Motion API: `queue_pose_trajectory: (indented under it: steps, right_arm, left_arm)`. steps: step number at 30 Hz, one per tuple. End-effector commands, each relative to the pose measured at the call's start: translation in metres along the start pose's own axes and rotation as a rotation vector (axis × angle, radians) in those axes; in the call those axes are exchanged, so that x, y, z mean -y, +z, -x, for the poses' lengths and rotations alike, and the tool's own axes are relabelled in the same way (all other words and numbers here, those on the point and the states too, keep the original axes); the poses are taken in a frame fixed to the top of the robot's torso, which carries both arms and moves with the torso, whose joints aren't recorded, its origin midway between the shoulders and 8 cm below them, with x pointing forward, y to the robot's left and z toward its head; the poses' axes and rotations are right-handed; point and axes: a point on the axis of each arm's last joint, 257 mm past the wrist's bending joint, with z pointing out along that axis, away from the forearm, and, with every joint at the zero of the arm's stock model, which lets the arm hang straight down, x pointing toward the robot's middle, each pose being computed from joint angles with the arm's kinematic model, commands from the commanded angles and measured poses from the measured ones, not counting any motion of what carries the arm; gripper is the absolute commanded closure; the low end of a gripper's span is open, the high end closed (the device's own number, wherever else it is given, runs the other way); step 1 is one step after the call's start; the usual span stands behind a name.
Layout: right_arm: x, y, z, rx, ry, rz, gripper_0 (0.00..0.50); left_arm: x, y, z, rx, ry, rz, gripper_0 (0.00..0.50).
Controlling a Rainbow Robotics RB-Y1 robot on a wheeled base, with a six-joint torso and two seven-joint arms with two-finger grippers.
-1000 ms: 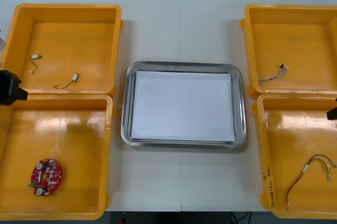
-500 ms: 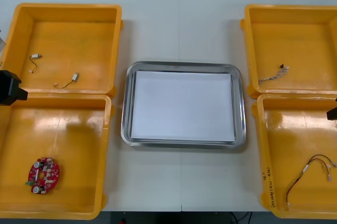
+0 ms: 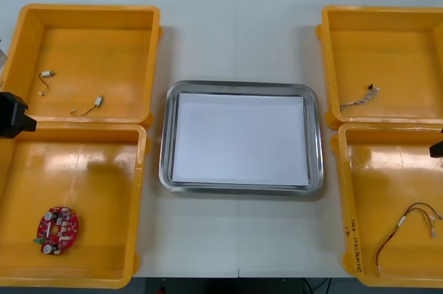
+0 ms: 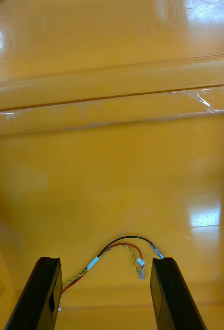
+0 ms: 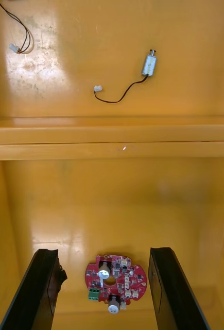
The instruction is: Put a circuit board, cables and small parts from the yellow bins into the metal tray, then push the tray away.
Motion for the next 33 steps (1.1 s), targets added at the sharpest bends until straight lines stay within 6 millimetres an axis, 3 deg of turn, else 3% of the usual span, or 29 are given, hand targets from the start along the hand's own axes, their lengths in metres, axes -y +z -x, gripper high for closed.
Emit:
queue_pose_trajectory:
  steps: [1,33]
  right_arm:
    - [0.0143,-0.0177,0.0118,0.036,0.003,-0.034,0.000]
    - [0.0143,-0.0177,0.0118,0.036,0.003,-0.034,0.000]
  left_arm:
    - [-0.0149,-0.0154,0.0034,0.026,-0.027,0.044,0.000]
    - [-0.0149,-0.0154,0.0034,0.026,-0.027,0.044,0.000]
